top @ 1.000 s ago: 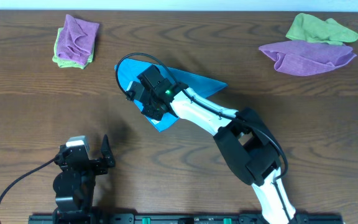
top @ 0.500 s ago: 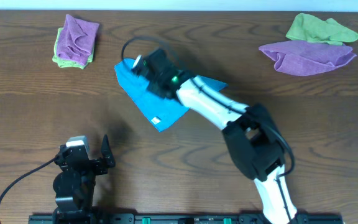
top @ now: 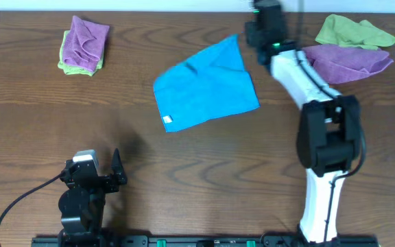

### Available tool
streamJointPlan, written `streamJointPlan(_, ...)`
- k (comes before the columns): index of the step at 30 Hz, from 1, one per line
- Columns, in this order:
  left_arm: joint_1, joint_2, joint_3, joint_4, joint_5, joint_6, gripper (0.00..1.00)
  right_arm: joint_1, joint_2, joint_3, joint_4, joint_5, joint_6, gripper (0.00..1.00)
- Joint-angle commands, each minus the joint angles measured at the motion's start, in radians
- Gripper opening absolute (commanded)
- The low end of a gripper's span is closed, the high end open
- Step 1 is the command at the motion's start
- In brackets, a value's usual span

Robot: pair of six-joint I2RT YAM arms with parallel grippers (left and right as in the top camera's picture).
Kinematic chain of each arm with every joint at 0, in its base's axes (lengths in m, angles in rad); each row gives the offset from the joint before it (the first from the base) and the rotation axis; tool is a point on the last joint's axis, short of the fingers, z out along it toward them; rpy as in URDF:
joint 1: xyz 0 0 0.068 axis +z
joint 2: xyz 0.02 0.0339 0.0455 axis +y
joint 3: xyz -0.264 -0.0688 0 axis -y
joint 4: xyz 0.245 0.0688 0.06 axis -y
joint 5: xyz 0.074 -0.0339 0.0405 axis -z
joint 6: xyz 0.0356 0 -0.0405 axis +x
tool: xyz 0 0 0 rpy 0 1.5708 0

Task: Fold the cloth
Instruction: 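Grasp the blue cloth's right edge with the right gripper and pull it flat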

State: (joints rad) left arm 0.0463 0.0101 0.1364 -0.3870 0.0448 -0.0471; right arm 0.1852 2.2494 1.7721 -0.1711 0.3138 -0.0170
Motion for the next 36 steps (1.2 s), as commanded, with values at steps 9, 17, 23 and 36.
streamJointPlan(9, -0.003, -0.006, -0.021, -0.004, -0.011, 0.015, 0.95, 0.043, -0.177, 0.016, -0.227, 0.011, 0.024, 0.78)
streamJointPlan(17, -0.003, -0.006, -0.021, -0.004, -0.011, 0.015, 0.95, 0.061, -0.521, 0.015, -0.661, -0.264, 0.038, 0.01)
streamJointPlan(23, -0.003, -0.006, -0.021, -0.004, -0.011, 0.015, 0.95, 0.09, -0.809, -0.245, -0.697, -0.282, 0.043, 0.02)
streamJointPlan(36, -0.003, -0.006, -0.021, -0.004, -0.011, 0.015, 0.95, 0.129, -0.866, -0.849, -0.19, -0.438, 0.038, 0.01)
